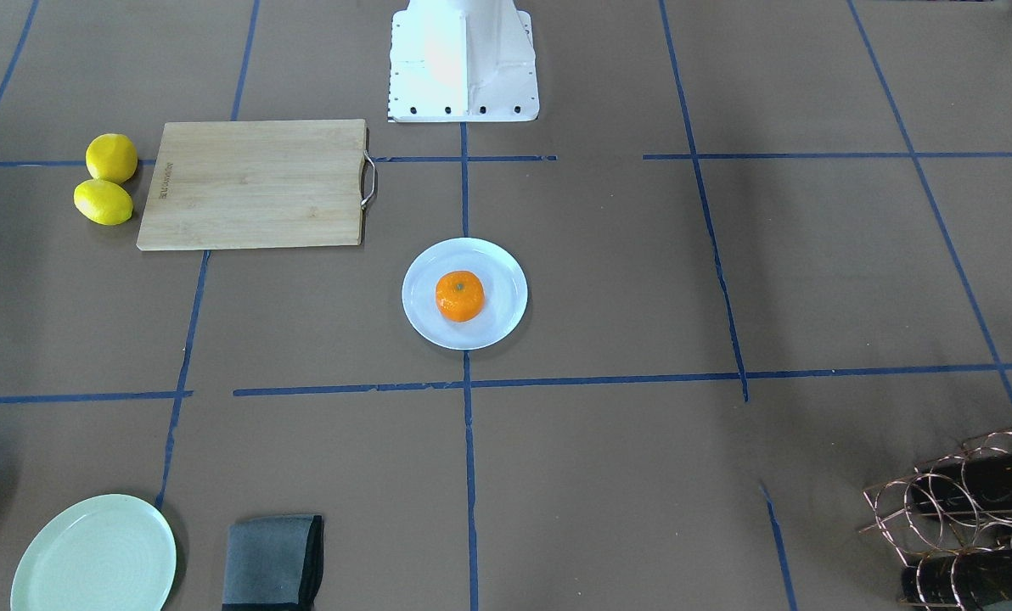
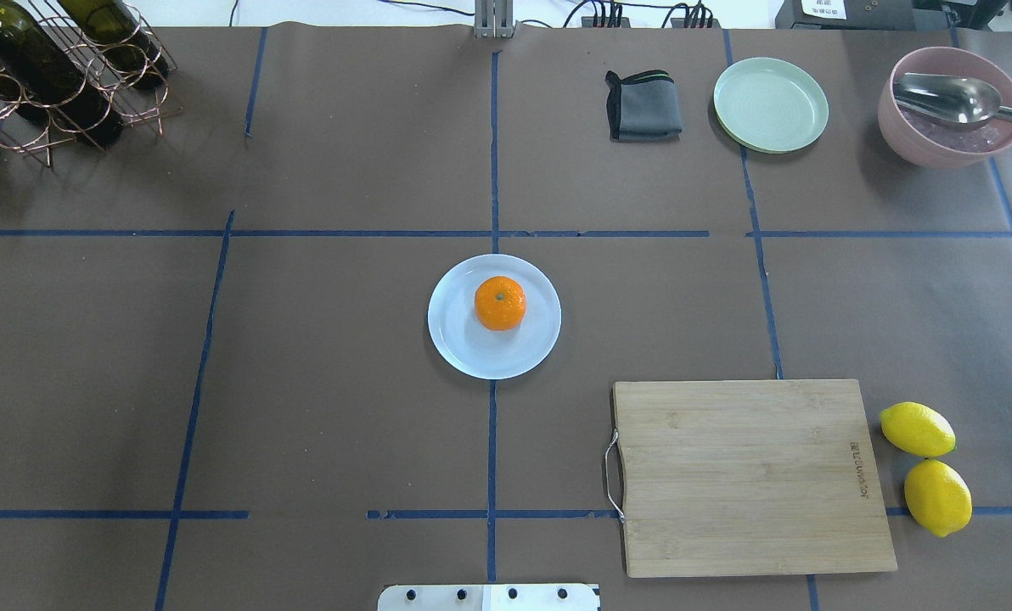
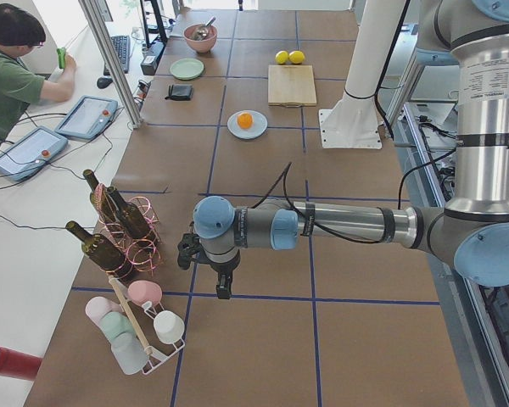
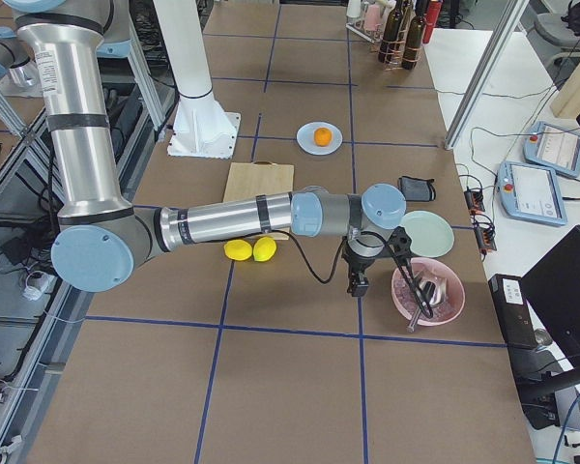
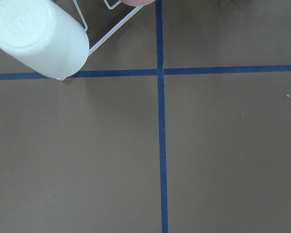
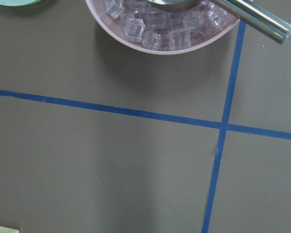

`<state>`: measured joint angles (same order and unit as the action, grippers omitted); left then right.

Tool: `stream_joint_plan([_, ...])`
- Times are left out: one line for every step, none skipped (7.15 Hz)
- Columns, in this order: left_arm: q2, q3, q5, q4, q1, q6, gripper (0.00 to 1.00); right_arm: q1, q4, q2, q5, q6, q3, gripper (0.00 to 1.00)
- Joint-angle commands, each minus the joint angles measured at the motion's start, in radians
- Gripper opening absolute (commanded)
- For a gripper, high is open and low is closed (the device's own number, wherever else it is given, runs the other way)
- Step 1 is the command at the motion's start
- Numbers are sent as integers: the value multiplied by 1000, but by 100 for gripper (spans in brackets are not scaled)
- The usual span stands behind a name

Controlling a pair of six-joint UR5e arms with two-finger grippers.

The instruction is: Pick orange to plate

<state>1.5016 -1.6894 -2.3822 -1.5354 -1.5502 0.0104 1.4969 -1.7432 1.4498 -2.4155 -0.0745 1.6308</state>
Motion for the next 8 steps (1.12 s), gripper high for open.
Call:
stream_joint_plan([-4,-1,-2,0,-1,-1,100,54,119,40,3,-1,-87,100])
stream_joint_plan([-3,2,-2,-2,-1,-1,100,57,195,64,10,2,-107,100])
stream_joint_plan([-3,2,-2,-2,-1,-1,100,60,223,70,18,5,-109,100])
stream_joint_plan([-3,4,-2,-2,-1,-1,100,71,223,70,19,19,-109,100])
stream_joint_plan([-3,5,-2,0,1,-1,100,87,223,70,21,19,-108,100])
stream_joint_plan([-1,5,-2,-2,1,-1,100,92,223,67,21,19,-108,100])
stream_joint_plan([-1,5,-2,-2,1,-1,100,97,223,64,19,21,-106,100])
stream_joint_plan([-1,7,-2,-2,1,-1,100,100,223,63,19,22,-108,100])
